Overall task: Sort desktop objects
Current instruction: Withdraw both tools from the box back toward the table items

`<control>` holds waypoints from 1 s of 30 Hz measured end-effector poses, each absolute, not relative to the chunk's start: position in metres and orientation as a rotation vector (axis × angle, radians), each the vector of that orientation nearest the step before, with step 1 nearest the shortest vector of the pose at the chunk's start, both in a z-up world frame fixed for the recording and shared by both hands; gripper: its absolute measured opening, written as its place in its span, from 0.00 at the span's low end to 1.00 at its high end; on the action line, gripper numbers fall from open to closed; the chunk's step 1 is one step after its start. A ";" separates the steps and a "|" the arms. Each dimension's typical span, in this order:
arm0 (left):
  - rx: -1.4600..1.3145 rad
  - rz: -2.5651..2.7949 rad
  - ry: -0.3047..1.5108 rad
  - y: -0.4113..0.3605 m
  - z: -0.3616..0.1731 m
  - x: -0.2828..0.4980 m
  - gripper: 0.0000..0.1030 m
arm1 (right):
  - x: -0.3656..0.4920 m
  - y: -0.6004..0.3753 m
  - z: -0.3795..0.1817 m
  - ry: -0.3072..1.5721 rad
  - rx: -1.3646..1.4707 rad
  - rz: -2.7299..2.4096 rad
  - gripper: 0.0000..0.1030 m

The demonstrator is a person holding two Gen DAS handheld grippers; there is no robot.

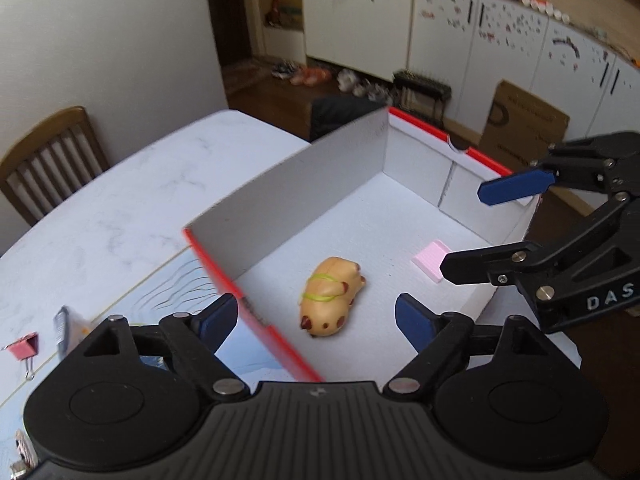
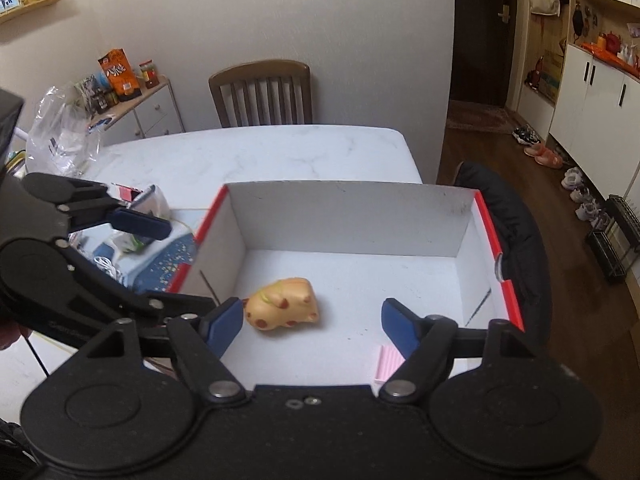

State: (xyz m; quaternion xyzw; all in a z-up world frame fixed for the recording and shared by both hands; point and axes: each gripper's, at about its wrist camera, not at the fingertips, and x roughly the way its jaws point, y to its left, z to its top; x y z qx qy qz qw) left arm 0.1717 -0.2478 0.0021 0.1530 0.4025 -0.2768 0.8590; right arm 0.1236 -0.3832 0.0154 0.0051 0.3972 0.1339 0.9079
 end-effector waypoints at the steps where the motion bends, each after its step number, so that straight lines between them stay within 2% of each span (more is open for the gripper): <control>1: 0.310 -0.575 0.835 -0.241 0.004 0.168 0.91 | 0.123 -0.380 0.016 0.817 0.013 0.274 0.75; 4: 0.287 -0.554 0.797 -0.221 0.011 0.156 0.98 | 0.120 -0.369 0.018 0.804 0.020 0.266 0.75; 20: 0.157 -0.420 0.697 -0.083 0.012 0.108 0.98 | 0.099 -0.280 0.028 0.748 0.051 0.291 0.77; 30: 0.206 -0.327 0.639 -0.018 0.008 0.086 0.98 | 0.088 -0.208 0.023 0.758 0.010 0.295 0.77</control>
